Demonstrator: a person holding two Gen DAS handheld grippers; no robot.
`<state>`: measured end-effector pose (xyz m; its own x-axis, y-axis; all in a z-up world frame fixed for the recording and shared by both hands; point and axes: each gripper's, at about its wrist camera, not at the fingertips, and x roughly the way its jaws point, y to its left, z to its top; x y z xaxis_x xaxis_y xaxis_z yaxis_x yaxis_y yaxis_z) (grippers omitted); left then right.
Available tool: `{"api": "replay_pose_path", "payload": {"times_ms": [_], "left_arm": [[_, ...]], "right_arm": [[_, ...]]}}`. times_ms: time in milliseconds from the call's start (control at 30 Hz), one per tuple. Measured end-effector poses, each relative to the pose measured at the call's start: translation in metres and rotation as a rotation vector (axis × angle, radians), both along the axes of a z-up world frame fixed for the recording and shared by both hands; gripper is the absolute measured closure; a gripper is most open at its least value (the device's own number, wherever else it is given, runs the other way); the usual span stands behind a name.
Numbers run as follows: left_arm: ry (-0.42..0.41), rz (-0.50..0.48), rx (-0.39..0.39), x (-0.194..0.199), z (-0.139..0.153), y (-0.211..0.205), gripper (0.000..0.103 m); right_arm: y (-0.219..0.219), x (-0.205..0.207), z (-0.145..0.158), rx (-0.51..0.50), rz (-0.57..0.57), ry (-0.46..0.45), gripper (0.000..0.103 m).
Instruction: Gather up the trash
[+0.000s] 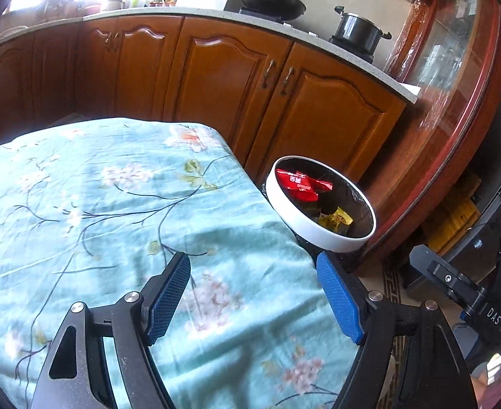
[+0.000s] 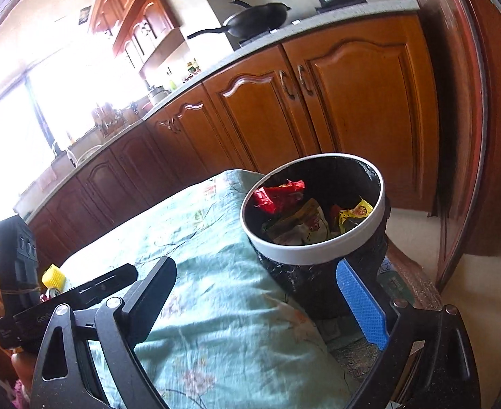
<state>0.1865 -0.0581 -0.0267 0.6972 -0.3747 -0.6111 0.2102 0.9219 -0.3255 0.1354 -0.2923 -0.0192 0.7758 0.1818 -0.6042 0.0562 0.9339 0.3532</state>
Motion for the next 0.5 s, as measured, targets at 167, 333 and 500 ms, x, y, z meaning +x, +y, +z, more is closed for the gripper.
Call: {"api": "replay_pose_path", "payload": {"times_ms": [167, 333, 500], "left_arm": [[-0.137, 0.046, 0.021, -0.050, 0.020, 0.018, 0.018], [-0.348, 0.114, 0.100, -0.104, 0.037, 0.023, 0.001], [-0.423, 0.153, 0.169, -0.134, 0.023, 0.014, 0.001]], "right_arm": [[0.022, -0.025, 0.022, -0.084, -0.010, -0.087, 0.004], [0.042, -0.058, 0.061, -0.237, -0.092, -0.279, 0.000], [0.052, -0.065, 0.052, -0.281, -0.125, -0.296, 0.000]]}}
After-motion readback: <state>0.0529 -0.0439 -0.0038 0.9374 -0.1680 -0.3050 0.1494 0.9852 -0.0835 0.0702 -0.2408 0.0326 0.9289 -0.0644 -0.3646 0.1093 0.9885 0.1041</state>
